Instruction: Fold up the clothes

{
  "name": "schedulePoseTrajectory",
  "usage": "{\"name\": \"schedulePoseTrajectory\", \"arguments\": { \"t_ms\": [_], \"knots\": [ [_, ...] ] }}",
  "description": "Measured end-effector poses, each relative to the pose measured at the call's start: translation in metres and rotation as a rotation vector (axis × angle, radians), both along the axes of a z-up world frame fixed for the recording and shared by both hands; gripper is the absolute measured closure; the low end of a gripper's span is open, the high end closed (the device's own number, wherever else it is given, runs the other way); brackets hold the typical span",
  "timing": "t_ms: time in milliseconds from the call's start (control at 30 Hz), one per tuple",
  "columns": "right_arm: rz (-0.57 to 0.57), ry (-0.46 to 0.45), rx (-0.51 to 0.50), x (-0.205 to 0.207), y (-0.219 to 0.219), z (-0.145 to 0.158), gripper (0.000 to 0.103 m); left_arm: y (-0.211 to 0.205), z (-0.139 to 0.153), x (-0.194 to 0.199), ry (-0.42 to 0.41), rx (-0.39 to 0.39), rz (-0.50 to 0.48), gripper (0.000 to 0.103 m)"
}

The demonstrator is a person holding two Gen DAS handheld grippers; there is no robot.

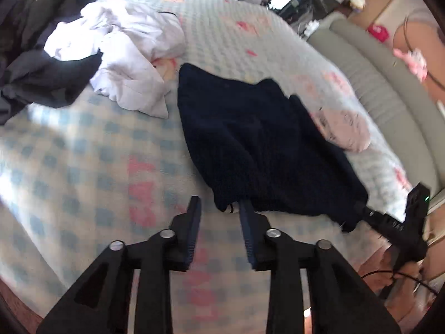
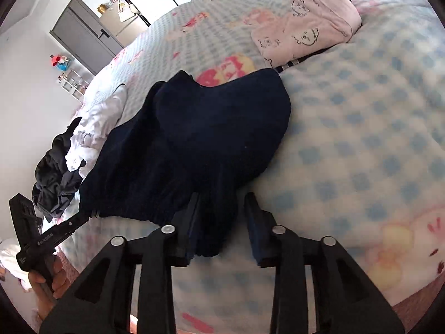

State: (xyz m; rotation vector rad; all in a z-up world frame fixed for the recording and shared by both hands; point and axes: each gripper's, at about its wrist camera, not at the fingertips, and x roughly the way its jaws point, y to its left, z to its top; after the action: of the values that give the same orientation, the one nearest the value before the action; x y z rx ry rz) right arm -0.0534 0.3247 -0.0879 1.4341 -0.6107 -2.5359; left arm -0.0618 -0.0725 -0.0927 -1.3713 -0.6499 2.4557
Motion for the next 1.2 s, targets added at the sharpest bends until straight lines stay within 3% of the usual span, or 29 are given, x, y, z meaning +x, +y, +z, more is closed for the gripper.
{"name": "schedulePoseTrajectory", "arguments": {
  "t_ms": [67, 167, 233, 333, 400, 500, 600, 633, 667, 733, 1033, 1200],
  "knots": [
    [-0.008, 0.008, -0.023, 0.008, -0.001, 0.004, 0.068, -0.021, 0.006, 0.009, 0.033, 0.137, 0.063, 0.059],
    [0.004, -0.031, -0.069, -0.006, -0.019, -0.004, 0.067, -0.028, 0.008, 0.004, 0.075, 0.189, 0.091, 0.059],
    [0.027, -0.064, -0.083, -0.009, -0.028, -0.017, 0.06, -0.023, 0.005, -0.009, 0.07, 0.171, 0.076, 0.058],
    [0.032, -0.064, -0.04, -0.012, -0.035, -0.034, 0.059, -0.007, -0.02, -0.032, -0.054, 0.153, 0.038, 0.058],
    [0.015, -0.052, -0.036, -0.011, -0.035, -0.029, 0.06, 0.002, -0.033, -0.04, -0.099, 0.094, 0.032, 0.058],
    [0.029, -0.038, -0.024, -0.013, -0.038, -0.026, 0.06, 0.012, -0.04, -0.043, -0.081, 0.092, 0.037, 0.058],
    [0.028, -0.041, -0.036, -0.017, -0.038, -0.025, 0.059, 0.023, -0.041, -0.049, -0.067, 0.084, 0.037, 0.068],
    [0.037, -0.03, -0.033, -0.017, -0.04, -0.022, 0.064, 0.027, -0.041, -0.051, -0.062, 0.081, 0.038, 0.078],
    [0.047, -0.019, -0.029, -0.017, -0.041, -0.018, 0.067, 0.028, -0.035, -0.049, -0.047, 0.08, 0.04, 0.084],
    [0.062, 0.001, -0.032, -0.014, -0.041, -0.01, 0.073, 0.029, -0.026, -0.044, -0.023, 0.078, 0.044, 0.086],
    [0.095, 0.056, -0.152, 0.023, -0.031, 0.03, 0.075, 0.024, 0.021, 0.002, 0.014, 0.054, 0.003, 0.086],
    [0.147, 0.041, -0.14, 0.046, -0.036, 0.041, 0.075, 0.005, 0.036, 0.041, 0.071, 0.166, 0.002, 0.086]
  ]
}}
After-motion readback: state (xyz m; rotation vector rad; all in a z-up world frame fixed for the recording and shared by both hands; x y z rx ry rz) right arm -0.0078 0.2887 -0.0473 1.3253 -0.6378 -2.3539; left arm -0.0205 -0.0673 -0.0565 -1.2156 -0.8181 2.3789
